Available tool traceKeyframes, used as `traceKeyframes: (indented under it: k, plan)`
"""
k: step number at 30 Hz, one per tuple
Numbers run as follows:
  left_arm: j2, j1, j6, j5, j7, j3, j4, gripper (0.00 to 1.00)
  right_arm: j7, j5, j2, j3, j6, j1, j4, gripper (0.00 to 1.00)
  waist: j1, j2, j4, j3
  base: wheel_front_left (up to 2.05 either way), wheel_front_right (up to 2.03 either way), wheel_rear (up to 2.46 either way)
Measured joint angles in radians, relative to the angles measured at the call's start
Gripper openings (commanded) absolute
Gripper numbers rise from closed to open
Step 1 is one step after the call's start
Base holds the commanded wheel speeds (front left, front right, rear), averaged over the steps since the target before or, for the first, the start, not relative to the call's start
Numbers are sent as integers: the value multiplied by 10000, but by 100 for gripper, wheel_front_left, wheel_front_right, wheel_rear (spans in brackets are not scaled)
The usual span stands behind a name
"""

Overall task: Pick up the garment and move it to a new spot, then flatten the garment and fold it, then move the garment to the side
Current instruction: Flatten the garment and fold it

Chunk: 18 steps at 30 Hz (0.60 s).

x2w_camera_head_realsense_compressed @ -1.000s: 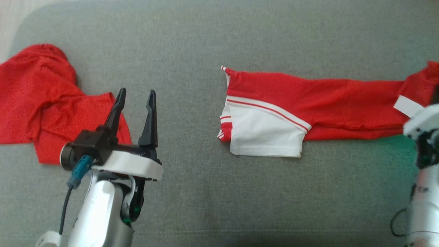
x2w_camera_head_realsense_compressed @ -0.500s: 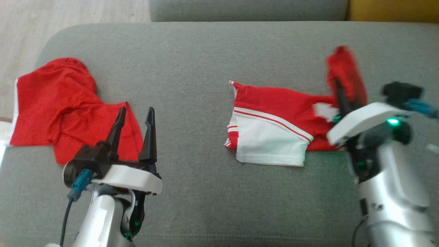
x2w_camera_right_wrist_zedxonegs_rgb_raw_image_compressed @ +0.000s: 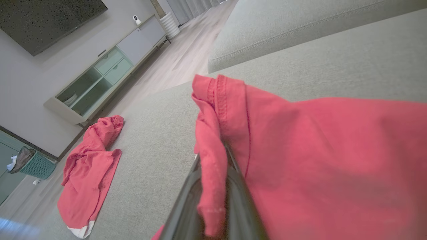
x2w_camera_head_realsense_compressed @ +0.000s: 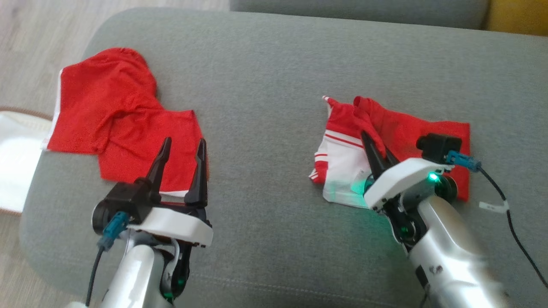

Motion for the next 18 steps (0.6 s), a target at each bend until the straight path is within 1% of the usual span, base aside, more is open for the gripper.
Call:
traceKeyframes:
  k: [6,13,14,15,18]
  plan:
    - [2,-32,40,-100,0,-196,67,100,-807,915,-31,765,0,-947,1210,0,0,0,378,206,0,0,0]
    - [2,-35,82,-104,0,-272,127,100,-1269,1962,-58,2006,0,-1293,2303,0,0,0,614,282,0,0,0]
    - [0,-35,82,-105,0,-268,130,100,-1302,2130,-59,2215,0,-1341,2362,24,0,0,622,288,0,0,0]
    - [2,-35,82,-130,0,-261,132,100,-1308,2307,-84,2454,0,-1371,2370,100,0,0,622,291,0,0,0]
    - [2,-35,92,-174,0,-242,140,100,-1304,3049,-104,3250,0,-1385,2113,100,0,0,578,286,0,0,0]
